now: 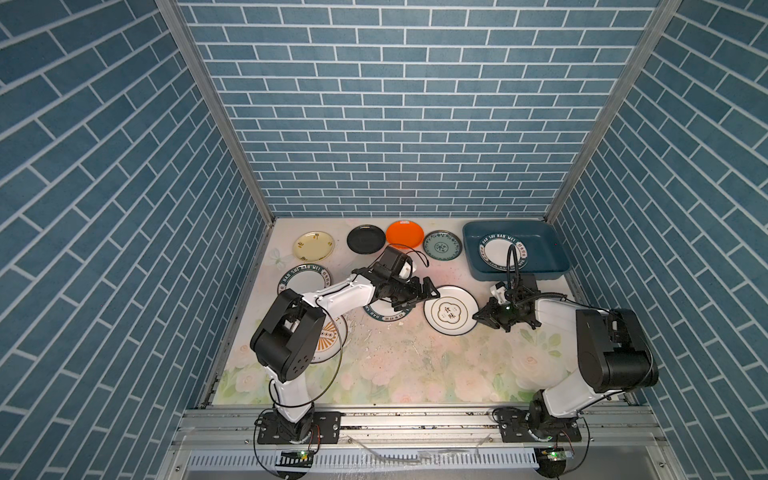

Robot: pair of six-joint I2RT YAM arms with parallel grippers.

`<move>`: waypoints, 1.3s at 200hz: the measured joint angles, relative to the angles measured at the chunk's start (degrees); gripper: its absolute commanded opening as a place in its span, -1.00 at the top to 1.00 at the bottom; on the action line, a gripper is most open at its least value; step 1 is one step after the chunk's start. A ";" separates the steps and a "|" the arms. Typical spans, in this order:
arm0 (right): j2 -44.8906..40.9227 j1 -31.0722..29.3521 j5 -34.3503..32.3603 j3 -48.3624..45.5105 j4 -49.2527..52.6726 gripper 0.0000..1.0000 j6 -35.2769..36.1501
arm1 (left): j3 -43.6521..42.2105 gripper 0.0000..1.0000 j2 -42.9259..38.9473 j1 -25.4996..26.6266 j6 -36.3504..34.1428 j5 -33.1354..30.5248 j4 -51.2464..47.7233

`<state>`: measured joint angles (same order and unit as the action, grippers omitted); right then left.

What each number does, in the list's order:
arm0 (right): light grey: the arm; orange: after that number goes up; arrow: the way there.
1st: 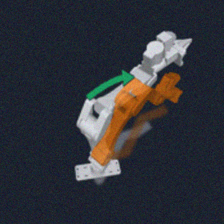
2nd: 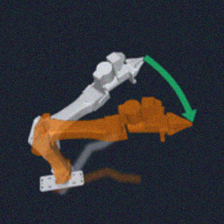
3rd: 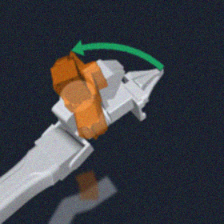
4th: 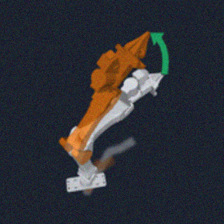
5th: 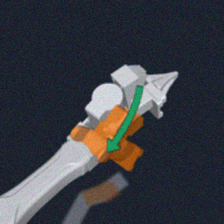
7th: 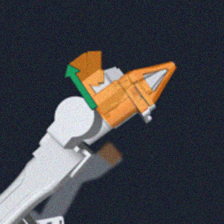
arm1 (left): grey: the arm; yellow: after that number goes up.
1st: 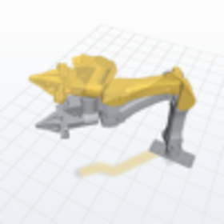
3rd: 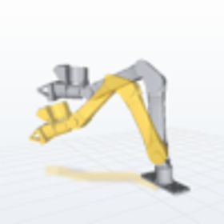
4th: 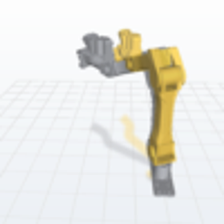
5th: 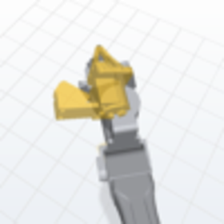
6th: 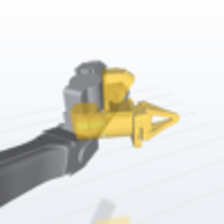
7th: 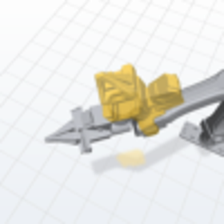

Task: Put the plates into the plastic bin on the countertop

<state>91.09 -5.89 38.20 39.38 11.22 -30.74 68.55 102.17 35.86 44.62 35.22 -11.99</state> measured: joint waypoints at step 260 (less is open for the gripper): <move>-9.84 9.70 -6.97 33.97 23.89 1.00 -1.05 | 29.09 -0.99 1.42 -1.40 -3.50 2.36 -4.50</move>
<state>81.25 3.81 31.22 73.34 35.11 -31.79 97.65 103.59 34.46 41.12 37.58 -16.49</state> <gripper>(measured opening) 0.072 0.996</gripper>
